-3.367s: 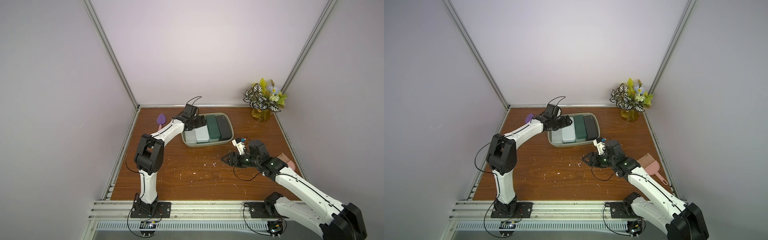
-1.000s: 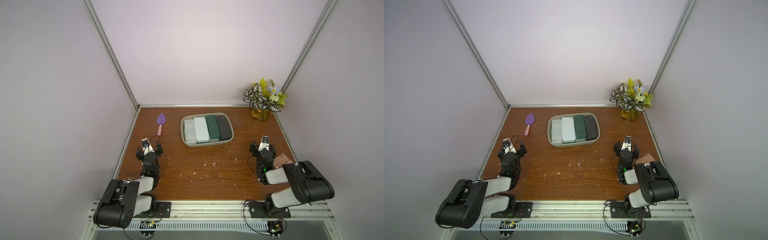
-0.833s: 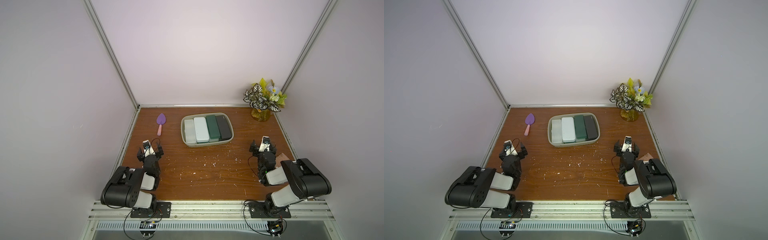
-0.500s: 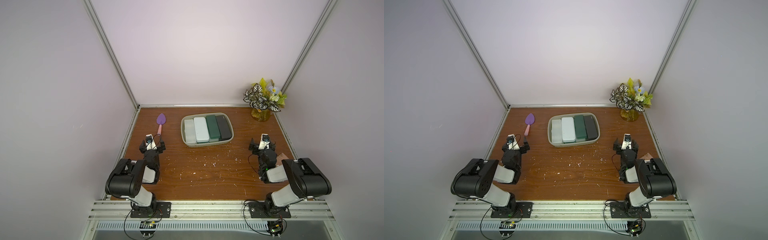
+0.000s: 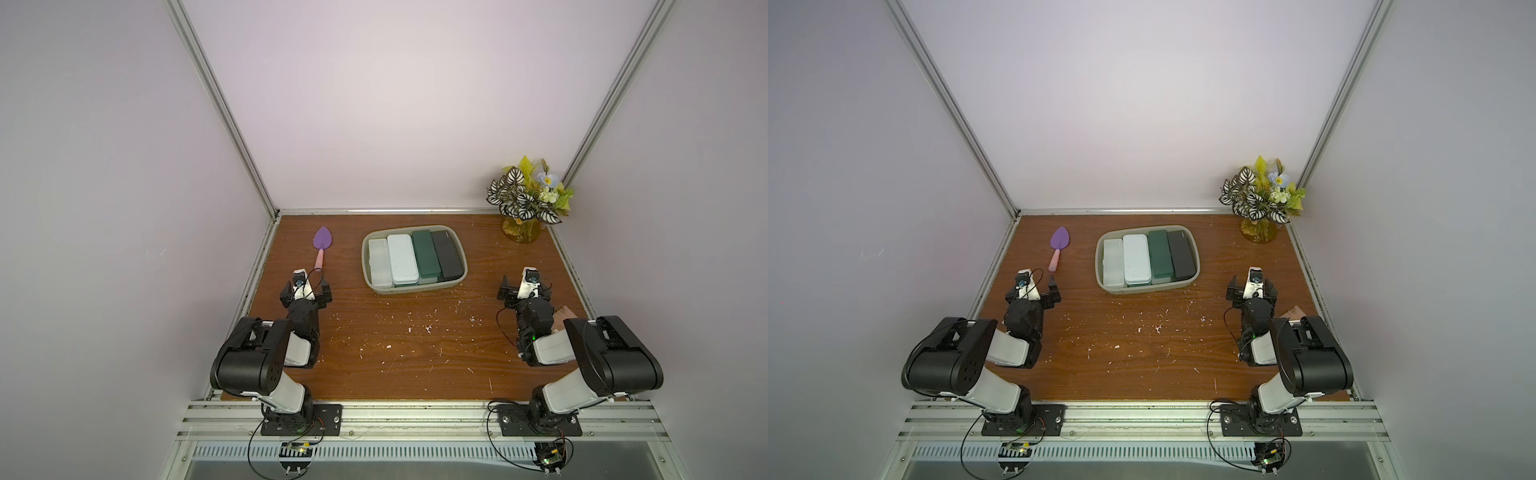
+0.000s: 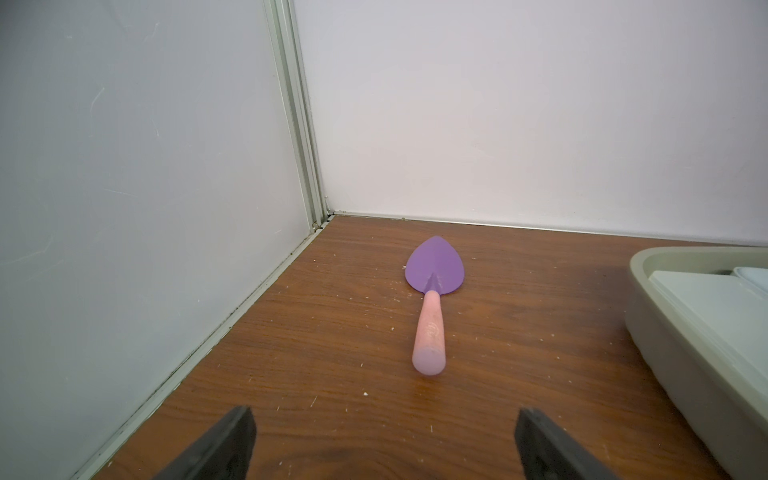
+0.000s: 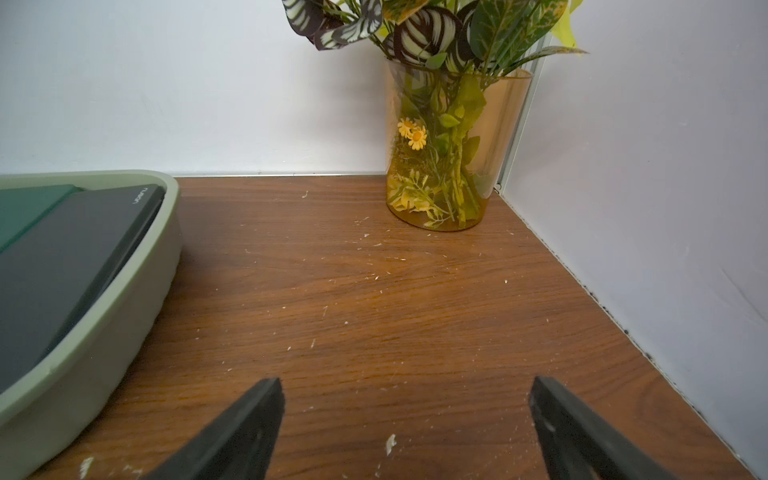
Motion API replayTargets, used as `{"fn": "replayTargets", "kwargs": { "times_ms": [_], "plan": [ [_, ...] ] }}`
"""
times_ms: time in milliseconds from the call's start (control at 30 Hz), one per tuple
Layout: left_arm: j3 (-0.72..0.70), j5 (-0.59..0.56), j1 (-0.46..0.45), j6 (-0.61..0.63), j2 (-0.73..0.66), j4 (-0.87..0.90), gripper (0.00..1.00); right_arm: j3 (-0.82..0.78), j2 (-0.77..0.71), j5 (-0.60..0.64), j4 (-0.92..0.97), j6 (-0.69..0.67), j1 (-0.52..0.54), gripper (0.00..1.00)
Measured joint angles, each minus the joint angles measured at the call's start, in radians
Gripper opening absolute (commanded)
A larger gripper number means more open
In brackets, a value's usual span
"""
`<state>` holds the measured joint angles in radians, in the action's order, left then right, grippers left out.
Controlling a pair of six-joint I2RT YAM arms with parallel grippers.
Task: Put the pencil case into the storage box
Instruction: Reset both arms
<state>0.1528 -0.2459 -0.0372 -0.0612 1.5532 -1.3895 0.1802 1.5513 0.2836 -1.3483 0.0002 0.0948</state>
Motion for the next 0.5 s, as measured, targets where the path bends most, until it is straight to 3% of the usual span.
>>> {"fn": "replayTargets", "kwargs": {
  "times_ms": [500],
  "plan": [
    [0.0,0.003,0.0,0.0,0.0,0.002,0.98,0.0,0.0,0.0,0.006,0.0,0.0,0.99]
  ]
}}
